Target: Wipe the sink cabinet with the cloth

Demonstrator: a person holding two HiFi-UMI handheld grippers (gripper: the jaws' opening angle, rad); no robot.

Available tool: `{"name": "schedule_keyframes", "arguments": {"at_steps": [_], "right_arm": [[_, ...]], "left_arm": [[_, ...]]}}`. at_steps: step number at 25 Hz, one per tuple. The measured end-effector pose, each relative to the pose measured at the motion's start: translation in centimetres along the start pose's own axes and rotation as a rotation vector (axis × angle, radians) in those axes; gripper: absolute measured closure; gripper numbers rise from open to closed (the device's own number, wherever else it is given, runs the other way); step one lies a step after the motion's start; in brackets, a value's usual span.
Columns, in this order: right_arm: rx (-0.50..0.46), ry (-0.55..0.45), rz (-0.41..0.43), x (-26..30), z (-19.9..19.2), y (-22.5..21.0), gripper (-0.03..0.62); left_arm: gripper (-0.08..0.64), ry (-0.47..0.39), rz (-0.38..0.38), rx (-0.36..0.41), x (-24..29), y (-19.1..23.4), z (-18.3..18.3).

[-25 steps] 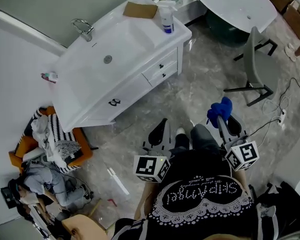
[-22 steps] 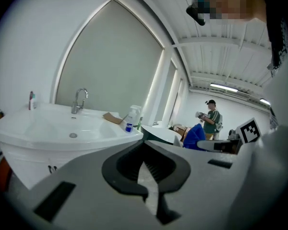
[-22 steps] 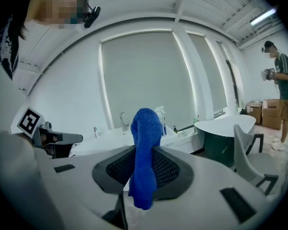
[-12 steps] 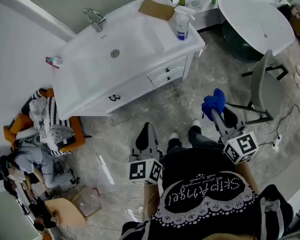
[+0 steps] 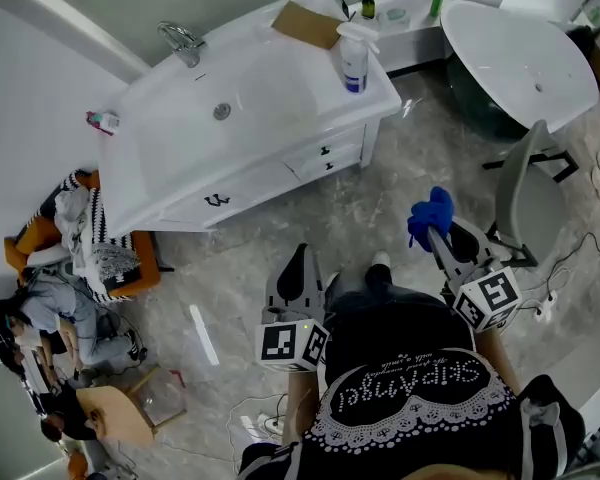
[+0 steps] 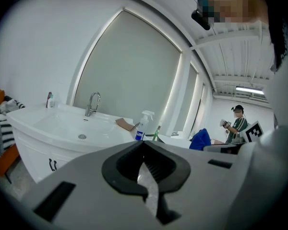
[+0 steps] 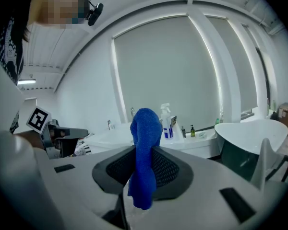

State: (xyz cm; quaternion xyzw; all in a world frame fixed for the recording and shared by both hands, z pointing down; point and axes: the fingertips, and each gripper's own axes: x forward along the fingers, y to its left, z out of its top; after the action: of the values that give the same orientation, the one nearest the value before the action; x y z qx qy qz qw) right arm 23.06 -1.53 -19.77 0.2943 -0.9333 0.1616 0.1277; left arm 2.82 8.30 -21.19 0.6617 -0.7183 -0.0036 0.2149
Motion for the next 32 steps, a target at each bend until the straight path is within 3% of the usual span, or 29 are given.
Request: {"name": "schedule_keyframes", "arguments": {"at_steps": [5, 10, 14, 16, 22, 26, 32], "right_arm": [[-0.018, -0.002, 0.036, 1.8, 0.5, -0.2, 0.500], [-0.023, -0.029, 0.076, 6.0, 1.7, 1.4, 0.500], [-0.073, -0.035, 0.081, 11.2, -0.3, 2.8, 0.500], [-0.100, -0.042, 0.098, 14.4, -2.5, 3.5, 0.500], [-0.100, -0.129, 0.173, 24.1, -10.3, 5.4, 0.500], [-0.068, -0.174, 0.210, 29.3, -15.0, 4.9, 0.500], [-0.061, -0.252, 0.301, 35.4, -20.9, 2.9, 0.500]], "left_arm": [[0.555, -0.045, 0.011, 0.002, 0.6, 0.1, 1.8], [0.555, -0.120, 0.013, 0.148, 1.3, 1.5, 5.2], [0.555, -0.160, 0.028, 0.259, 3.3, 5.8, 5.6], [0.555, -0.177, 0.030, 0.286, 4.9, 8.4, 4.0], [0.555, -0.248, 0.011, 0.240, 10.5, 15.1, -3.9], [0.555, -0.248, -0.022, 0.250, 14.1, 17.1, -10.3], [0.555, -0.287, -0.006, 0.276, 18.7, 20.3, -18.4]]}}
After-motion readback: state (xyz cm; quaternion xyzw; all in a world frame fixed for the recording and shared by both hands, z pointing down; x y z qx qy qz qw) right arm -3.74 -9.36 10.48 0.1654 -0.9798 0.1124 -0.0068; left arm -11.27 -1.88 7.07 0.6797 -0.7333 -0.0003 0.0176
